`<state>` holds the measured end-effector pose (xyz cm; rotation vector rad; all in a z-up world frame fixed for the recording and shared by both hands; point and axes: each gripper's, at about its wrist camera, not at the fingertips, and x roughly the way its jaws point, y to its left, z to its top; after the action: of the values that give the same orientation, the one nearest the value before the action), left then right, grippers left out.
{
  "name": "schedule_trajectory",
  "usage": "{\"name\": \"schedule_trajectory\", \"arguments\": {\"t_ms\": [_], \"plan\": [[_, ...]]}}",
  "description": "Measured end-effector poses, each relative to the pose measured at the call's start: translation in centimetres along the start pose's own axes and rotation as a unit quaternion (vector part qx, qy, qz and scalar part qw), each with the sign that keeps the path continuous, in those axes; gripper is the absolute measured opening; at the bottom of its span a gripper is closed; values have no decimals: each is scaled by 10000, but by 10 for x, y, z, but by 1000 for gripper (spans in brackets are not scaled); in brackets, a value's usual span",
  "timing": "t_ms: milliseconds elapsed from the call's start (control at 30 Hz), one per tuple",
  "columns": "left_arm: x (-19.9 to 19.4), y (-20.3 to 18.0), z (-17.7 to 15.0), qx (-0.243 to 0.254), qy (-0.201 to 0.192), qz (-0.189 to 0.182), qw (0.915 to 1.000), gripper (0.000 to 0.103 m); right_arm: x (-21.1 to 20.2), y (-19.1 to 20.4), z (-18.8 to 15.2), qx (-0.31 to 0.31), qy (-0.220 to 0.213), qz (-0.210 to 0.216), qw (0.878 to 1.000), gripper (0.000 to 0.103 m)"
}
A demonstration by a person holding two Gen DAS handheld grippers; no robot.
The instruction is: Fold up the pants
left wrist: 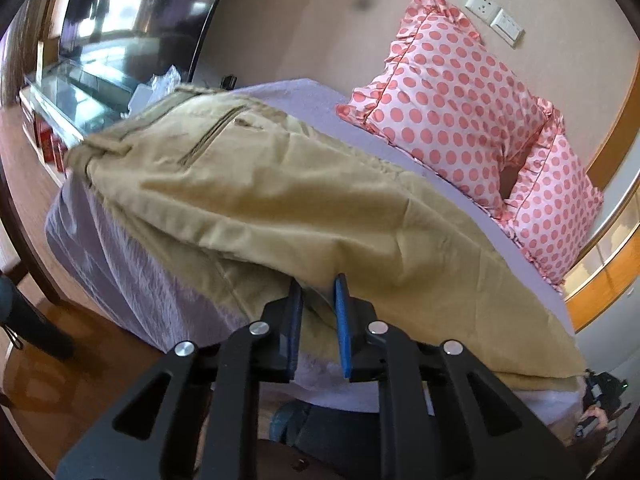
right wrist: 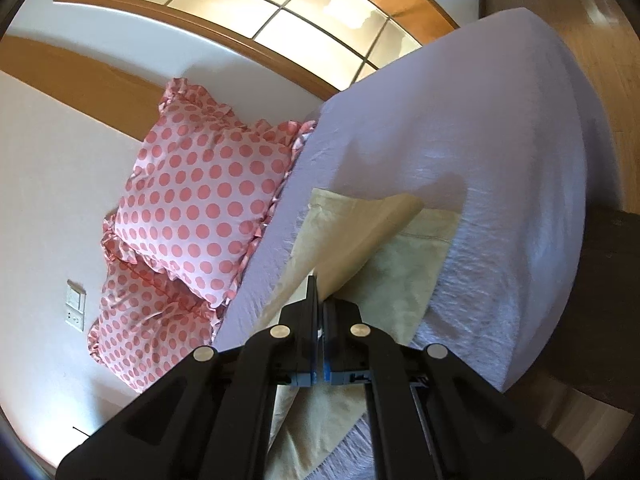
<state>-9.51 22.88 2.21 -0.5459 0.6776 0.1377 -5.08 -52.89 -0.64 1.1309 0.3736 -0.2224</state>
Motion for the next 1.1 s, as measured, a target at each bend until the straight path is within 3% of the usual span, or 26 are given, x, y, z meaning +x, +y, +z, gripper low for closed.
{"name": "schedule_trajectory", "arguments": {"t_ms": [200, 267, 300, 333, 367, 400, 467, 633, 800, 867, 900, 933, 1033, 1100], "plan": [[0, 5, -4, 63, 78, -106, 9999, 17, 0, -5, -4, -215, 81, -427, 9988, 2], [-2, 5, -6, 165, 79, -106, 9998, 20, -5, -4, -5, -319, 39, -606, 9976, 11], [-4, 6, -8, 213, 63, -114, 9997, 23, -11, -4, -5, -366, -95, -736, 9966, 26], [-8, 7, -9, 275, 17, -118, 9996, 23, -18, -4, -4, -425, -278, -798, 9955, 53], [-11, 8, -11, 319, -26, -130, 9994, 25, -25, -4, -3, -491, -484, -843, 9940, 63], [-15, 10, -13, 375, -79, -186, 9991, 30, -32, -3, -1, -590, -704, -904, 9917, 66], [-18, 14, -18, 403, -104, -267, 9988, 37, -34, -5, 3, -728, -815, -991, 9891, 66], [-17, 20, -31, 364, -2, -830, 9959, 42, -11, -12, 3, -712, -418, -983, 9917, 55], [-16, 12, -37, 488, 13, -1247, 9910, 48, -5, -3, -11, -893, -298, -772, 9926, 55], [-16, 6, -38, 611, -24, -1419, 9880, 53, 0, -2, -14, -958, -265, -743, 9923, 39], [-16, 3, -39, 678, -38, -1459, 9870, 57, 6, -3, -14, -969, -157, -662, 9930, 14], [-16, 0, -40, 765, -71, -1497, 9857, 59, 9, -6, -15, -972, -79, -601, 9934, 8], [-19, -3, -43, 902, -208, -1632, 9823, 78, 16, 5, -16, -1164, -143, -445, 9921, 5], [-22, 1, -45, 865, -379, -1772, 9796, 89, 15, 35, -21, -1442, -181, -67, 9894, 5]]}}
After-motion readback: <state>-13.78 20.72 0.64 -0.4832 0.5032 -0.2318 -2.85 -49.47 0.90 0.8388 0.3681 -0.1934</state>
